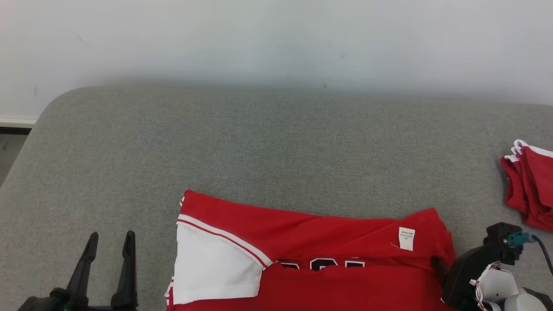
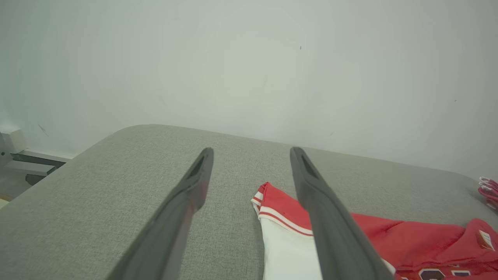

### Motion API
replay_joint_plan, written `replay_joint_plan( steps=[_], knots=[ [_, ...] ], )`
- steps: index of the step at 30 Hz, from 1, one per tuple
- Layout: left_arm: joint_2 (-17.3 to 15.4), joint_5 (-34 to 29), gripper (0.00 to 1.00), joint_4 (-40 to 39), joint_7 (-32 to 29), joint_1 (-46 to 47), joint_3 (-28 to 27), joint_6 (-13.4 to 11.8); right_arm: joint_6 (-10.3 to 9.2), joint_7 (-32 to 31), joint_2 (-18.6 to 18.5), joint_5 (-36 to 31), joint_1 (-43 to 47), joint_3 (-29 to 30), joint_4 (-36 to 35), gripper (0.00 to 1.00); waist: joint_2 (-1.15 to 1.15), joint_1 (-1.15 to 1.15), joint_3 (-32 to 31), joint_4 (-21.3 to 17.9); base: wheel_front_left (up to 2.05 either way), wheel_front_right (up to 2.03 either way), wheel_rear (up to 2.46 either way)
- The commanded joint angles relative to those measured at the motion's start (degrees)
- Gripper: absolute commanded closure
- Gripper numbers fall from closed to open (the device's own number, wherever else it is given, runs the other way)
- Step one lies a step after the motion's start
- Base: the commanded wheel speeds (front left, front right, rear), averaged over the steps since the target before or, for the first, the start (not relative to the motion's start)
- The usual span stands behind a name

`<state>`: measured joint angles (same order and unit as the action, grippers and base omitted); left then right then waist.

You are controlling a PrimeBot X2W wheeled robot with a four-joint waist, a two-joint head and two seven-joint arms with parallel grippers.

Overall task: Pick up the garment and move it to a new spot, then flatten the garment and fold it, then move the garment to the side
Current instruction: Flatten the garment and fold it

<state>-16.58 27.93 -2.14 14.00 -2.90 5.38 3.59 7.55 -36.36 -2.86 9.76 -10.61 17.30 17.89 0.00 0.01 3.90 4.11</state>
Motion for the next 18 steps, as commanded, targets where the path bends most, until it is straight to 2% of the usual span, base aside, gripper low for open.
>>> replay_joint_plan(
  steps=[1,4,9,10,11,12,18],
  knots=[
    [0.00,0.19,0.00,0.22,-0.19,0.83,0.07,0.19,-0.12,-0.62,-0.02,-0.52,-0.49,-0.02,0.75,0.00,0.00,-0.01,0.68,0.63,0.00,0.00,0.00],
    [0.17,0.34,0.00,0.42,-0.31,1.11,0.40,0.14,-0.12,-2.39,-0.02,-2.23,-1.11,0.79,2.75,0.00,0.00,-0.01,1.36,1.19,0.00,0.00,0.00],
    [0.56,0.52,0.00,0.71,-0.10,1.43,0.72,0.07,-0.12,-3.41,0.17,-0.62,-1.64,-0.47,4.73,0.00,0.00,-0.01,1.93,1.68,0.00,0.00,0.00],
    [0.61,0.63,0.00,0.80,-0.03,1.44,0.73,0.05,-0.12,-3.50,0.23,-0.32,-1.78,-0.75,4.99,0.57,0.00,-0.01,1.98,1.69,0.00,0.00,0.00],
    [0.59,0.69,0.00,0.89,0.00,1.49,0.71,0.03,-0.12,-3.43,0.26,-0.25,-1.91,-1.02,5.12,0.89,0.00,-0.01,2.02,1.68,0.00,0.00,0.00],
    [0.60,0.75,0.00,1.00,-0.01,1.62,0.69,-0.05,-0.12,-3.26,0.29,-0.08,-2.05,-1.20,5.19,1.00,0.00,-0.01,2.03,1.63,0.00,0.00,0.00],
    [0.78,0.88,0.00,1.52,0.13,2.08,0.75,-0.39,-0.14,-0.90,-0.06,-0.59,-2.05,1.33,3.42,1.00,0.00,-0.01,2.23,0.38,0.00,0.00,0.00]
  ],
)
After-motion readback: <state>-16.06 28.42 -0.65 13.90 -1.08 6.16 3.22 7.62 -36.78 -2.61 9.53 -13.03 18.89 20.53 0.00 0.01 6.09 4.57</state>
